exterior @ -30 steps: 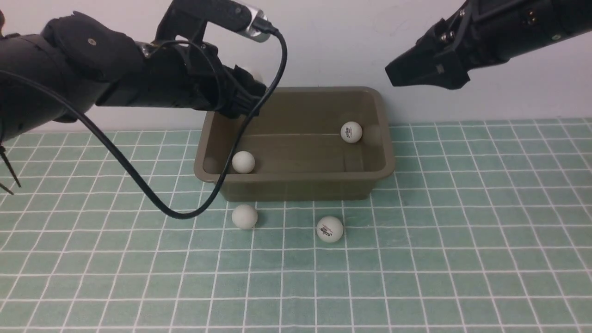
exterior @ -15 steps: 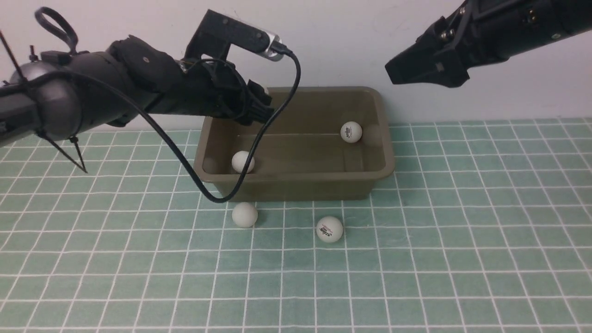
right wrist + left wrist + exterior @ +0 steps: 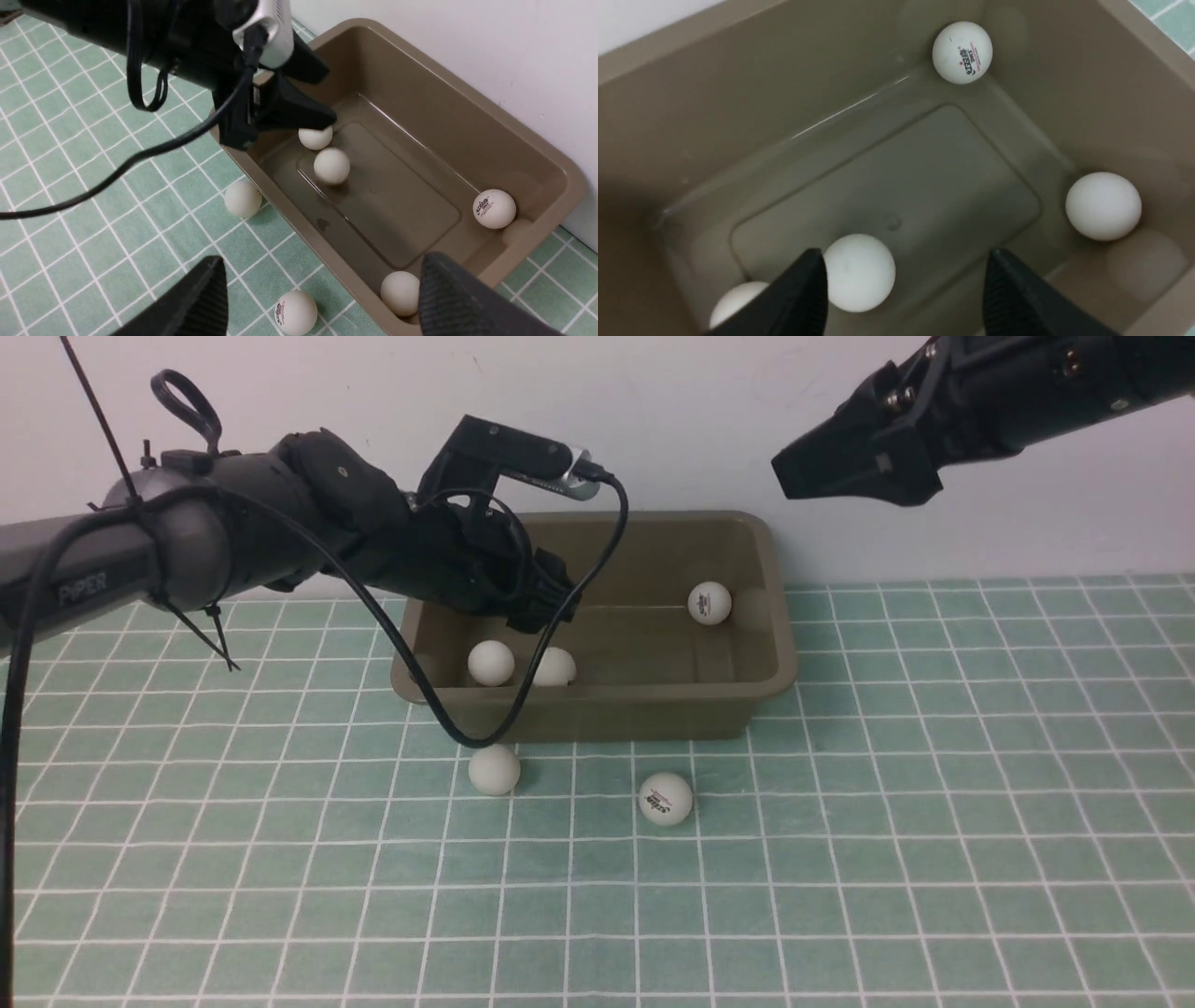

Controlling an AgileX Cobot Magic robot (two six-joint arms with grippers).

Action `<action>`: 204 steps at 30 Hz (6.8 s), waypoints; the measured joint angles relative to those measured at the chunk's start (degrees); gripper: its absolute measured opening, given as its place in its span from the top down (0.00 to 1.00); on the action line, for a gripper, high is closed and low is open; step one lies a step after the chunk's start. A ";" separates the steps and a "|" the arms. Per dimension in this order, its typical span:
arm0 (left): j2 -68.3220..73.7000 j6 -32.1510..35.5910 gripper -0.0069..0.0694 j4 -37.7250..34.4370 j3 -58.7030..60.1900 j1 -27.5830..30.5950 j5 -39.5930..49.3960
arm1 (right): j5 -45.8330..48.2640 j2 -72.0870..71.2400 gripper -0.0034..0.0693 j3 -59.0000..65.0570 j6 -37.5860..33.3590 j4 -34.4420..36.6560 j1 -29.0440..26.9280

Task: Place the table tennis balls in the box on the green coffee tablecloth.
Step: 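Drop the ball into the bin, then reach for and grasp a ping pong ball on the table beside the basket, then drop the ball into the bin, then reach for and grasp a ping pong ball on the table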

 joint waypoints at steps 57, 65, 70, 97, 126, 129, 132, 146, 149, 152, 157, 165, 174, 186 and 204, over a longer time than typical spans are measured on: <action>-43.47 -39.05 0.53 13.84 46.84 0.00 3.94 | -1.41 0.00 0.27 0.00 -0.05 -0.12 0.00; -39.37 -24.86 0.53 -0.62 51.30 -0.63 -13.82 | -3.46 0.00 0.27 0.00 -0.05 -0.12 0.00; -35.68 -14.77 0.52 -5.89 50.42 -3.29 -17.20 | -4.03 0.00 0.27 0.00 -0.05 -0.12 0.00; -16.45 -1.16 0.28 -14.02 40.60 -7.88 -26.57 | -4.99 0.00 0.27 0.00 -0.05 -0.12 0.00; -2.36 -0.34 0.35 -14.19 29.79 -7.99 -26.55 | -5.93 0.00 0.27 0.00 -1.36 -0.12 0.00; -2.31 -0.44 0.46 -14.25 29.79 -7.99 -26.48 | -5.99 0.00 0.27 0.00 -1.42 -0.12 0.00; -3.03 -0.47 0.46 -14.25 29.79 -7.99 -25.16 | -5.99 0.00 0.27 0.00 -1.63 -0.12 0.00; -17.79 2.08 0.46 -13.80 29.79 -7.99 -7.51 | -6.05 0.00 0.27 0.00 -2.85 -0.12 0.00; -19.63 5.29 0.46 -15.35 29.79 -7.99 -14.53 | -6.05 0.00 0.27 0.00 -2.90 -0.05 0.00; -19.43 8.75 0.46 -17.45 29.79 -7.99 -25.91 | -6.05 0.00 0.27 0.00 -2.90 -0.05 0.00; -16.42 12.71 0.46 -16.44 28.82 -7.99 -37.92 | -6.77 0.00 0.27 0.00 -2.90 -0.05 0.00; -6.04 12.70 0.41 -8.47 19.21 -7.99 -35.30 | -7.67 0.00 0.27 0.00 -2.90 -0.05 0.00; -11.48 13.25 0.29 -15.77 17.79 -7.58 -26.67 | -7.61 0.00 0.27 0.00 -2.85 0.06 0.00; -28.79 3.98 0.45 -5.67 17.60 -1.90 12.19 | -7.08 0.00 0.27 0.00 -3.03 0.11 0.00; -42.84 -35.48 0.56 38.75 17.60 -1.74 33.08 | -14.06 0.00 0.27 17.15 1.46 1.24 10.68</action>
